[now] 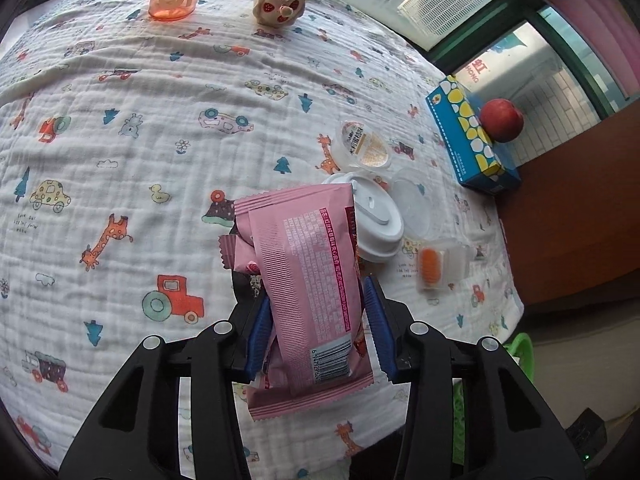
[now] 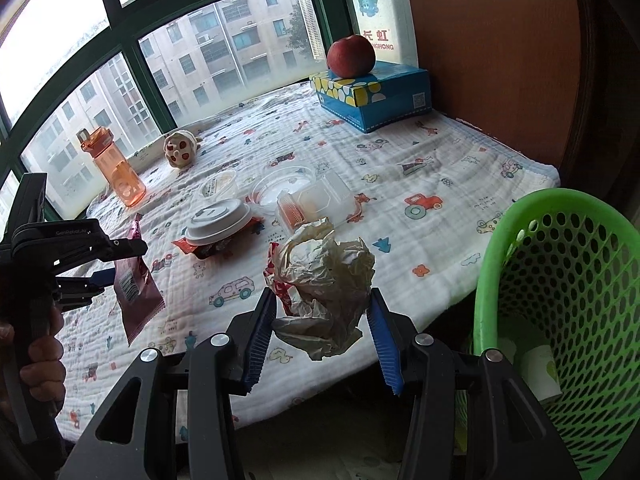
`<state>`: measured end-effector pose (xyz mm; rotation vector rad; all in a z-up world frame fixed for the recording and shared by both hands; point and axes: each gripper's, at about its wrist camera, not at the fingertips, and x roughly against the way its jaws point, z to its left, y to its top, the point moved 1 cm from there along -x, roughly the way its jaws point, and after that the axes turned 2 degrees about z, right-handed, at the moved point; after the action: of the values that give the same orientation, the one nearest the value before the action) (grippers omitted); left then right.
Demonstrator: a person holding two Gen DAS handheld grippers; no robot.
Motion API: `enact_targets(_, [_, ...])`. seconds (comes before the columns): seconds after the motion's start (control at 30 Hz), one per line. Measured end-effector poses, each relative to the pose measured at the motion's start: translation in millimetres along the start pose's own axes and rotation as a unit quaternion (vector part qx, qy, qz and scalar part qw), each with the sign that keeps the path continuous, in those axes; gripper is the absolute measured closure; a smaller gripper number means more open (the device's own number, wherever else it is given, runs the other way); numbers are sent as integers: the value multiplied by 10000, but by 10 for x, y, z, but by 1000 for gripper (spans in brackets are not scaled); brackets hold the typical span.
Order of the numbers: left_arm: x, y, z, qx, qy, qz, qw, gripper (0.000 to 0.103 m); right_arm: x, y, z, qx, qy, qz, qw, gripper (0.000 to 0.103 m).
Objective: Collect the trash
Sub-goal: 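Carry the paper into the basket and open the right tool while the left lifts the wrapper, then open the left tool to drop the pink wrapper into the basket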
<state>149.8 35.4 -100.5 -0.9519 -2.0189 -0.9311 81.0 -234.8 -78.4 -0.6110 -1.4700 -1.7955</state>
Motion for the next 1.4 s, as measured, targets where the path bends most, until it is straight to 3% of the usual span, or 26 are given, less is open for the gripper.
enact_targets(0.3, [142, -193, -650, -802, -491, 37, 9956, 60, 330, -48, -303, -133, -371, -189, 9990, 58])
enact_targets(0.53, [138, -374, -1214, -1498, -808, 117, 9853, 60, 574, -76, -610, -295, -728, -304, 9964, 58])
enact_targets(0.77, [106, -635, -1744, -2244, -1030, 192, 9688, 60, 749, -156, -992, -532, -1143, -314, 9915, 57])
enact_targets(1.0, [116, -908, -2182, -3005, -1219, 144, 9459, 60, 848, -246, -1372, -806, -1517, -274, 9848, 56])
enact_targets(1.33, [88, -1245, -2544, -3740, -1345, 72, 9176, 60, 899, -393, -1632, -1050, -1773, -215, 9783, 50])
enact_targets(1.4, [77, -1303, -2590, -3848, -1368, 73, 9128, 60, 906, -402, -1666, -1077, -1810, -234, 9773, 45])
